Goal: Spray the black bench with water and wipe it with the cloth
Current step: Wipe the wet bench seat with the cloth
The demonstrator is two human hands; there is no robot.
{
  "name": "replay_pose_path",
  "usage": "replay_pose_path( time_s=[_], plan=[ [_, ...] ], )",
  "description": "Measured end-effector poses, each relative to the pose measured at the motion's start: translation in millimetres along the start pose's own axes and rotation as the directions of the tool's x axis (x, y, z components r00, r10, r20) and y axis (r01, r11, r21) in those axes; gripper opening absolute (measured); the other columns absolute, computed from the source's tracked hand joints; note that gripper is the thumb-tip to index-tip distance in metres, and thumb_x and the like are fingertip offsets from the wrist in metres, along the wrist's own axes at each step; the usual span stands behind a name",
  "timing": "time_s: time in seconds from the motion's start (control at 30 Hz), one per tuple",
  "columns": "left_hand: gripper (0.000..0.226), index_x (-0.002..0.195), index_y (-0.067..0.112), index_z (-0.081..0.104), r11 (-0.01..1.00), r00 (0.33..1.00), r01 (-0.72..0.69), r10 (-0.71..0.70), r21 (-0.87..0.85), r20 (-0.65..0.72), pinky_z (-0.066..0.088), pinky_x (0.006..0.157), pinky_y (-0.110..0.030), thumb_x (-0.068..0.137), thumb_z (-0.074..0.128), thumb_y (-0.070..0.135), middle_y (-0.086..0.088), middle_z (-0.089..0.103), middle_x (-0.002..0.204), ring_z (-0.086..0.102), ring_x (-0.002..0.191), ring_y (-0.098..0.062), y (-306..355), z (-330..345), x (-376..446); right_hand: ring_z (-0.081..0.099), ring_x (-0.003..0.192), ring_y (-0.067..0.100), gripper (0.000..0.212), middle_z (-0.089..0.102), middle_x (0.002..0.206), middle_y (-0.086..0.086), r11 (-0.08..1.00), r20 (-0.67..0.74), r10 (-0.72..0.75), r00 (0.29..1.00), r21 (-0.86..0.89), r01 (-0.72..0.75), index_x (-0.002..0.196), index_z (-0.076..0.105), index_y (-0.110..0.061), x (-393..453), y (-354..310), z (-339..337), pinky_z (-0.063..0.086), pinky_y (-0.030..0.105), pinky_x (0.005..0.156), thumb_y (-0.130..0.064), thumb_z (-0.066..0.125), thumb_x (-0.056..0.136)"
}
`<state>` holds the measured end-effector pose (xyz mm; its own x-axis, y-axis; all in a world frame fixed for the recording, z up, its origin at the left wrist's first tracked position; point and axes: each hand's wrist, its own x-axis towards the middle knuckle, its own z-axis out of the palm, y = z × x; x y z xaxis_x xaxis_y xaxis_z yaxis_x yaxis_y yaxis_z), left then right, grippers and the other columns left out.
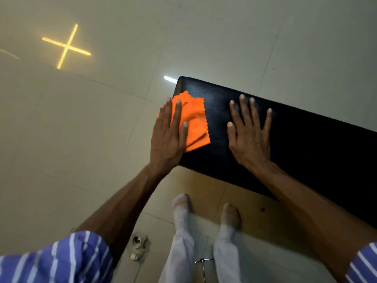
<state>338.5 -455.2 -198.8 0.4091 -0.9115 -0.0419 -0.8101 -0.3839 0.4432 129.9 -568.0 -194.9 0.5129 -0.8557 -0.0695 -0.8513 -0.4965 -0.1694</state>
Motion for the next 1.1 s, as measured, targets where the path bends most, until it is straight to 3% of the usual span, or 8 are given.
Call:
replay_pose_path(
  time_s=[0.2, 0.43, 0.63, 0.77, 0.93, 1.1],
  plan=[
    [0.058, 0.165, 0.015, 0.019, 0.981, 0.99, 0.128, -0.118, 0.149, -0.073, 0.011, 0.131, -0.051, 0.111, 0.028, 0.038, -0.012, 0.01, 0.174, 0.004, 0.162, -0.031, 39.0, 23.4, -74.6, 0.003, 0.168, 0.022, 0.061, 0.005, 0.181, -0.001, 0.999, 0.056, -0.023, 0.998, 0.024, 0.022, 0.171, 0.015, -0.027, 2.1, 5.0, -5.9, 0.0, 0.068, 0.131, -0.042, 0.027, 0.113],
    [0.059, 0.165, 0.022, 0.021, 0.958, 0.955, 0.263, -0.242, 0.112, -0.171, 0.015, 0.13, -0.048, 0.11, 0.025, 0.044, -0.006, 0.015, 0.174, 0.012, 0.162, -0.024, 32.2, 25.0, -32.0, 0.005, 0.168, 0.022, 0.061, 0.008, 0.181, -0.001, 0.999, -0.003, -0.014, 1.0, 0.044, 0.014, 0.17, 0.017, -0.028, 0.3, 6.4, 4.8, 0.001, 0.067, 0.131, -0.043, 0.026, 0.112],
    [0.06, 0.164, 0.017, 0.023, 0.966, 0.951, 0.254, -0.239, 0.052, -0.196, 0.014, 0.13, -0.053, 0.11, 0.038, 0.037, -0.011, 0.011, 0.174, 0.006, 0.162, -0.029, 62.8, 55.8, -99.1, 0.003, 0.168, 0.021, 0.06, 0.007, 0.181, -0.002, 0.997, -0.003, -0.024, 1.0, 0.078, 0.025, 0.17, 0.017, -0.028, 0.3, 8.1, 3.5, 0.001, 0.068, 0.131, -0.042, 0.029, 0.113],
    [0.059, 0.163, 0.017, 0.025, 0.969, 0.956, 0.234, -0.213, 0.082, -0.204, 0.014, 0.13, -0.05, 0.109, 0.035, 0.04, -0.009, 0.016, 0.173, 0.01, 0.162, -0.027, 46.5, 41.1, -74.7, 0.002, 0.168, 0.021, 0.061, 0.006, 0.181, -0.001, 0.997, -0.001, -0.023, 1.0, 0.071, 0.023, 0.17, 0.015, -0.028, -0.8, 8.7, 3.6, 0.0, 0.069, 0.131, -0.042, 0.028, 0.113],
    [0.059, 0.164, 0.017, 0.025, 0.929, 0.9, 0.369, -0.349, 0.029, -0.262, 0.017, 0.129, -0.052, 0.11, 0.035, 0.038, -0.011, 0.017, 0.173, 0.013, 0.161, -0.03, 56.2, 42.6, -62.2, 0.001, 0.168, 0.021, 0.061, 0.004, 0.181, -0.002, 0.996, 0.022, -0.026, 0.999, 0.082, 0.025, 0.171, 0.014, -0.029, 0.1, 9.5, 2.0, -0.003, 0.068, 0.131, -0.043, 0.027, 0.113],
    [0.061, 0.164, 0.013, 0.022, 0.968, 0.951, 0.25, -0.245, 0.003, -0.19, 0.014, 0.129, -0.057, 0.109, 0.041, 0.033, -0.014, 0.009, 0.174, 0.002, 0.162, -0.034, 92.1, 64.7, -113.7, -0.002, 0.168, 0.021, 0.061, 0.0, 0.181, -0.002, 0.996, 0.072, -0.047, 0.996, 0.073, 0.041, 0.171, 0.011, -0.029, 1.3, 13.0, -0.9, -0.003, 0.068, 0.131, -0.043, 0.027, 0.114]
  ],
)
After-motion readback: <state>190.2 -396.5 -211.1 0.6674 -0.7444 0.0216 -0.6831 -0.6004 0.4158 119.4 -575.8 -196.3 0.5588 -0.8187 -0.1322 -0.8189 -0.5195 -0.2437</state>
